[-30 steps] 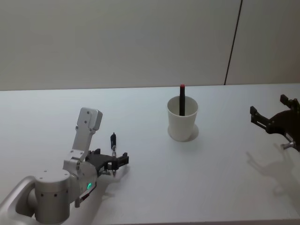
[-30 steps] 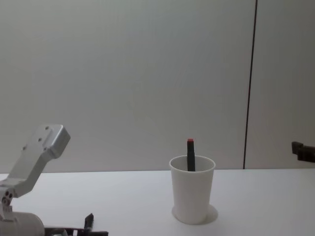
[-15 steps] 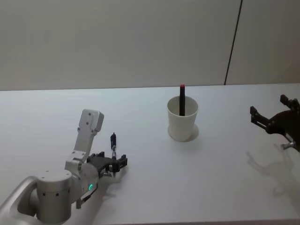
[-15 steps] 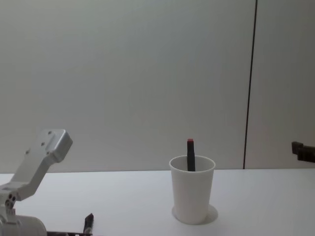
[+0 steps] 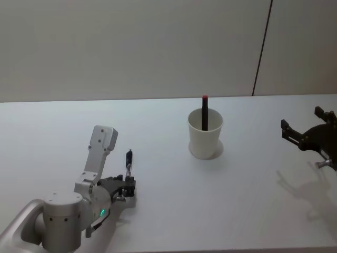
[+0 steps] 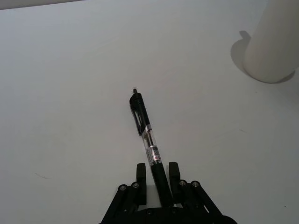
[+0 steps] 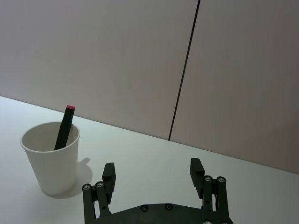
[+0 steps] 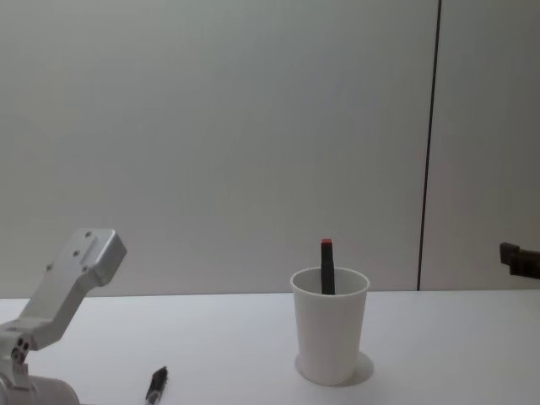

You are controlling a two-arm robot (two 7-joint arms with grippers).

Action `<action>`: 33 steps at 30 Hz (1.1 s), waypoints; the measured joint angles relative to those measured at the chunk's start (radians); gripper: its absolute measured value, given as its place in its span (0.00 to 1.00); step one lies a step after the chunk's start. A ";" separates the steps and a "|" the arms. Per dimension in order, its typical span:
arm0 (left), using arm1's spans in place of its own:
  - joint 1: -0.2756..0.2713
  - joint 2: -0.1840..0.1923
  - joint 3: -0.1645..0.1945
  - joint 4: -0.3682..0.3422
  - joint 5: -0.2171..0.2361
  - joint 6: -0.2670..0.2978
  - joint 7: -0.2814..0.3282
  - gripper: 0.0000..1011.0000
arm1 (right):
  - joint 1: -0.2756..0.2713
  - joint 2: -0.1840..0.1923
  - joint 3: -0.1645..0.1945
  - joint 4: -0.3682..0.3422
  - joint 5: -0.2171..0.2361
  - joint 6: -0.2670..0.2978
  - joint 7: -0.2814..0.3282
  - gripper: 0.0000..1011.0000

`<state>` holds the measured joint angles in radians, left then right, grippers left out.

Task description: Place the pen into the pen holder.

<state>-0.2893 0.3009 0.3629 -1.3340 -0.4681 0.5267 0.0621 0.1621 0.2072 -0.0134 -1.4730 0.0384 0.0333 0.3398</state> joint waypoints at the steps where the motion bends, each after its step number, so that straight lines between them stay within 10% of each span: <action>1: 0.001 0.000 0.000 -0.001 0.000 0.001 0.001 0.31 | 0.000 0.000 0.000 0.000 0.000 0.000 0.000 0.99; 9: 0.006 -0.002 0.001 -0.009 0.004 0.014 0.010 0.13 | 0.000 0.000 0.000 0.000 0.000 0.000 0.000 0.99; 33: 0.060 0.043 -0.011 -0.132 0.096 -0.022 0.041 0.13 | 0.000 0.000 0.000 0.000 0.000 0.000 0.000 0.99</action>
<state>-0.2298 0.3435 0.3515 -1.4657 -0.3720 0.5048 0.1027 0.1621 0.2072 -0.0134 -1.4730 0.0384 0.0333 0.3397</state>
